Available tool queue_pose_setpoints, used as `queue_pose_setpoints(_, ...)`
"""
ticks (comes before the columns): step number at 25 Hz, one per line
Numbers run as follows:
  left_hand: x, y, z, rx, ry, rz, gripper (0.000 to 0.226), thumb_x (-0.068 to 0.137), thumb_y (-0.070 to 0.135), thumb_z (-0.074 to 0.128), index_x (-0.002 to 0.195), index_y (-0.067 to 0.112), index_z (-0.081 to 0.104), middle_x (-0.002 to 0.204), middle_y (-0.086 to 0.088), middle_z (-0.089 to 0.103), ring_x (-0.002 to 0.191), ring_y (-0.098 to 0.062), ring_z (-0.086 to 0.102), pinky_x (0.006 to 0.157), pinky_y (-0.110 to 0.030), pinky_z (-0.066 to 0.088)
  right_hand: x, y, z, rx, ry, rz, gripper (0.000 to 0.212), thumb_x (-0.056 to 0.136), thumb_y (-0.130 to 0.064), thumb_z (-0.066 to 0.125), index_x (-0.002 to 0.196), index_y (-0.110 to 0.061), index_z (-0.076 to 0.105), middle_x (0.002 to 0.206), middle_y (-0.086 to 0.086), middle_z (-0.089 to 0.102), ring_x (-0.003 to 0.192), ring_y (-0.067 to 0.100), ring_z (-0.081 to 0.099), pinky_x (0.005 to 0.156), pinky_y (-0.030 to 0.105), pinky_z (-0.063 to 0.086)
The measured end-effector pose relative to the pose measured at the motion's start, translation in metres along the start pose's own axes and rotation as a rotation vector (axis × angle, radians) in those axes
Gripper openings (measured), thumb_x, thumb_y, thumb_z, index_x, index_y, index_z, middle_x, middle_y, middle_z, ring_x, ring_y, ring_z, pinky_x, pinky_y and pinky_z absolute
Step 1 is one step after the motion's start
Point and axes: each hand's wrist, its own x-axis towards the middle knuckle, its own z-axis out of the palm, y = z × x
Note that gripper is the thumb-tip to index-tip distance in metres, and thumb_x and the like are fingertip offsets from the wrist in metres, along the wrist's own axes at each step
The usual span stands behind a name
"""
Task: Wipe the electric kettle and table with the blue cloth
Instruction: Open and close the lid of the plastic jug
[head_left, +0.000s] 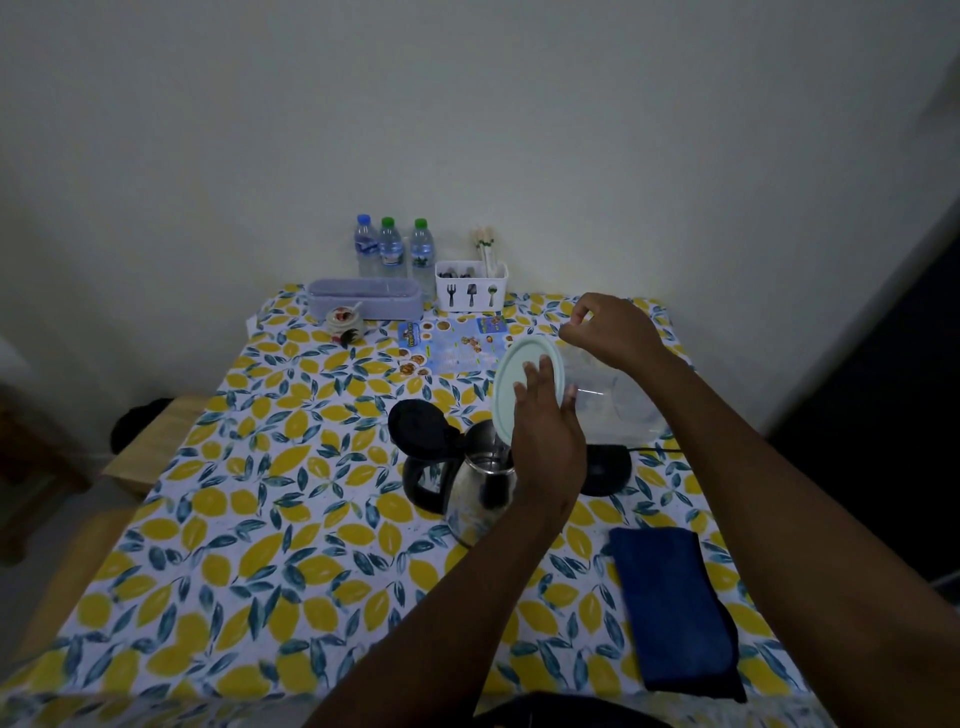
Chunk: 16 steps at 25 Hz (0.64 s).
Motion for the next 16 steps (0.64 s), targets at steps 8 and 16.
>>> queue_pose_setpoints(8,-0.002,0.0015,-0.0049,-0.012,0.001,-0.005,0.088,0.079,0.066,0.014,0.147,0.012,0.029,0.155,-0.007,0.034,0.147,-0.024,0.023,0.118,-0.041,0.027,0.0005,-0.0006,0.0043,-0.006,-0.005,0.001,0.019,0.062,-0.043,0.061,0.068,-0.026,0.056,0.078,-0.005,0.062,0.068,0.015,0.055,0.052,0.027,0.035)
queue_pose_setpoints(16,-0.0009,0.0022,-0.008,-0.007,0.002,0.001,0.089,0.079,0.067,0.014,0.147,0.011,0.03,0.155,-0.008,0.035,0.146,-0.025,0.026,0.118,-0.042,0.031,0.0018,-0.0009,0.0051,-0.004,-0.004,0.003,0.019,0.063,-0.042,0.062,0.07,-0.026,0.057,0.078,-0.004,0.064,0.062,0.008,0.051,0.05,0.026,0.031)
